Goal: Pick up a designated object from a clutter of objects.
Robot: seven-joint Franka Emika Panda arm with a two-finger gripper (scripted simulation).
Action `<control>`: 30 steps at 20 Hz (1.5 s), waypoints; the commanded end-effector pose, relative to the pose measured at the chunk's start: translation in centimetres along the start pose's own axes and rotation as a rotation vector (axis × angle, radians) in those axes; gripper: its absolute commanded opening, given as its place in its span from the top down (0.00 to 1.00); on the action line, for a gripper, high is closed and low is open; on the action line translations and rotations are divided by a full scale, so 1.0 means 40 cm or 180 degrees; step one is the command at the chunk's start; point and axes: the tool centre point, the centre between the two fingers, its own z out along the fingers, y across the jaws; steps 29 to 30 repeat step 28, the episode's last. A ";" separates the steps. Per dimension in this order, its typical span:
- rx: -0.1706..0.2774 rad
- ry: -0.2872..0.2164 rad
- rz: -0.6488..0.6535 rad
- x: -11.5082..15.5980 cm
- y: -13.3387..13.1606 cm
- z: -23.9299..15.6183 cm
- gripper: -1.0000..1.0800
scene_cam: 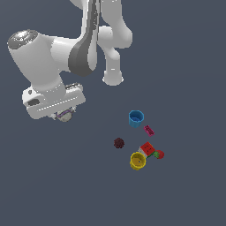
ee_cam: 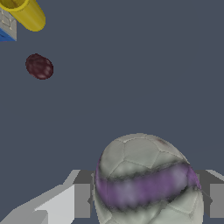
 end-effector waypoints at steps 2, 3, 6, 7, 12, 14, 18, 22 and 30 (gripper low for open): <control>-0.0003 0.0004 0.0000 -0.034 -0.034 -0.068 1.00; -0.0003 0.0004 0.0000 -0.044 -0.044 -0.087 1.00; -0.0005 0.0003 0.0000 -0.073 -0.073 -0.146 1.00; -0.0005 0.0003 0.0000 -0.083 -0.083 -0.166 1.00; -0.0007 0.0001 0.0001 -0.130 -0.130 -0.262 1.00; -0.0007 0.0001 0.0001 -0.145 -0.145 -0.295 1.00; -0.0007 0.0001 0.0001 -0.170 -0.170 -0.350 1.00; -0.0007 0.0001 0.0001 -0.187 -0.187 -0.389 1.00; -0.0007 0.0001 0.0001 -0.197 -0.197 -0.412 1.00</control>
